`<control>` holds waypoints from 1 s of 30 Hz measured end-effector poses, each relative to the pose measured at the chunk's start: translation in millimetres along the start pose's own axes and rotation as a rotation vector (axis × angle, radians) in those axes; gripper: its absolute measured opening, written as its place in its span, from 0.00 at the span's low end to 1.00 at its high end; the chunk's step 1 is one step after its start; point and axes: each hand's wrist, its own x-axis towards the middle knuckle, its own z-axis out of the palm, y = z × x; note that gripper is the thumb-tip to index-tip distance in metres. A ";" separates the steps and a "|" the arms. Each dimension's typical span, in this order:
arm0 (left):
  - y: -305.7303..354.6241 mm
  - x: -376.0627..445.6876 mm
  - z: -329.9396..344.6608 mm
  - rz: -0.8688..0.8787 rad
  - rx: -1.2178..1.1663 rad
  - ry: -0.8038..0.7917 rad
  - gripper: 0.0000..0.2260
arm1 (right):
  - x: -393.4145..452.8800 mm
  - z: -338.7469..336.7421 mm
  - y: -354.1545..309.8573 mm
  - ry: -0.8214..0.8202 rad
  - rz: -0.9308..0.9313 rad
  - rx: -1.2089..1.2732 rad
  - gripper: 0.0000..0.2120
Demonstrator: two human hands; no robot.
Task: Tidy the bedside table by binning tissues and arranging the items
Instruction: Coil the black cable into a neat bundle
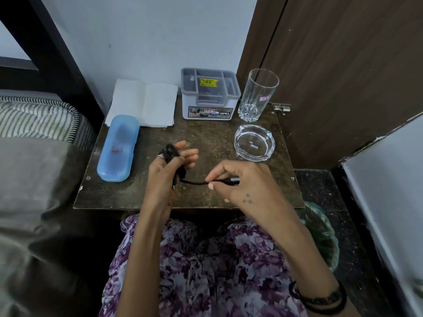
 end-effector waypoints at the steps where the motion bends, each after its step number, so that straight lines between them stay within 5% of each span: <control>1: 0.0 -0.3 -0.4 -0.028 0.022 -0.027 0.11 | 1.5 -1.8 -2.1 0.030 -0.012 0.022 0.03; 6: 7.7 -9.4 5.0 -0.150 0.216 -0.219 0.12 | 17.1 -8.8 -10.4 0.124 -0.078 0.094 0.04; 10: 8.8 -14.0 4.4 -0.147 0.224 -0.469 0.23 | 29.7 -8.9 -6.2 0.095 -0.099 0.296 0.08; 13: 7.6 -17.3 5.5 -0.162 0.120 -0.617 0.13 | 34.4 -1.6 2.0 0.086 -0.110 0.398 0.08; 15: 7.4 -17.4 8.7 -0.196 0.076 -0.605 0.05 | 34.6 2.9 6.8 0.074 -0.122 0.486 0.07; 19: 5.2 -17.4 6.8 -0.270 0.055 -0.644 0.07 | 30.5 8.0 14.3 -0.023 -0.073 0.613 0.05; 30: 16.1 -23.3 27.2 -0.341 0.281 -0.446 0.08 | 29.4 12.3 31.2 0.100 -0.097 0.413 0.07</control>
